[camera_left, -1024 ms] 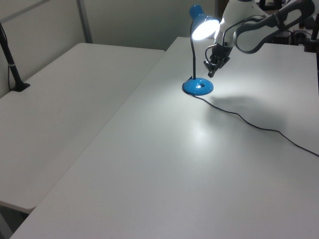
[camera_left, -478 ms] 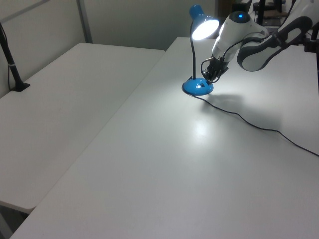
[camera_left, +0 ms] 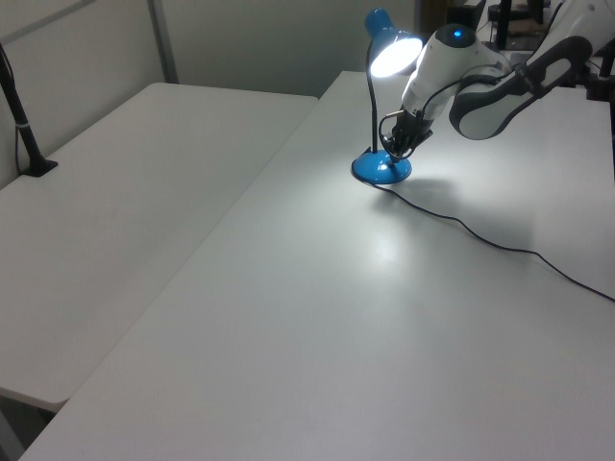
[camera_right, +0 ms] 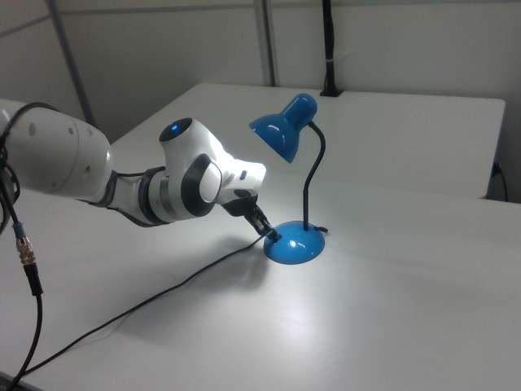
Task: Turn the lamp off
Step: 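Lower the gripper onto the switch on the lamp base and press it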
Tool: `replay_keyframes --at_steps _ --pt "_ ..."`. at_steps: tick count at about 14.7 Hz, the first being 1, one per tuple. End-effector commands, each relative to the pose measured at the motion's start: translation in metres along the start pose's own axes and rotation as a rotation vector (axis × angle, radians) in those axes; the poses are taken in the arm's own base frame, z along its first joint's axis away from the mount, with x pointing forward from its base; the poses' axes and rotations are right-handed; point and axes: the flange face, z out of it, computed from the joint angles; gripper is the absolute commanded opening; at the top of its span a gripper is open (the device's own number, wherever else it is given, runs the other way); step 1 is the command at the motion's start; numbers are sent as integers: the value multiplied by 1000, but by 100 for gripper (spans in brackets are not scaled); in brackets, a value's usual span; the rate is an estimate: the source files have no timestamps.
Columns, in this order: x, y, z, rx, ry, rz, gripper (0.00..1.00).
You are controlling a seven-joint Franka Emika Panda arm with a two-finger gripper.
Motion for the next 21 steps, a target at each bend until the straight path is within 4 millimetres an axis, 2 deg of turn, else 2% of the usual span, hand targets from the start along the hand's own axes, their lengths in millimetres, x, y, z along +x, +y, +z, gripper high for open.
replay_keyframes --at_steps 1,5,9,17,21 --pt "7 -10 15 2 32 1 0" --pt "0 -9 20 -13 27 -28 0" --pt "-26 -4 34 -45 -4 -74 0" --pt "-31 -2 35 -64 15 -52 0" --pt "-39 2 33 -74 10 -74 0"
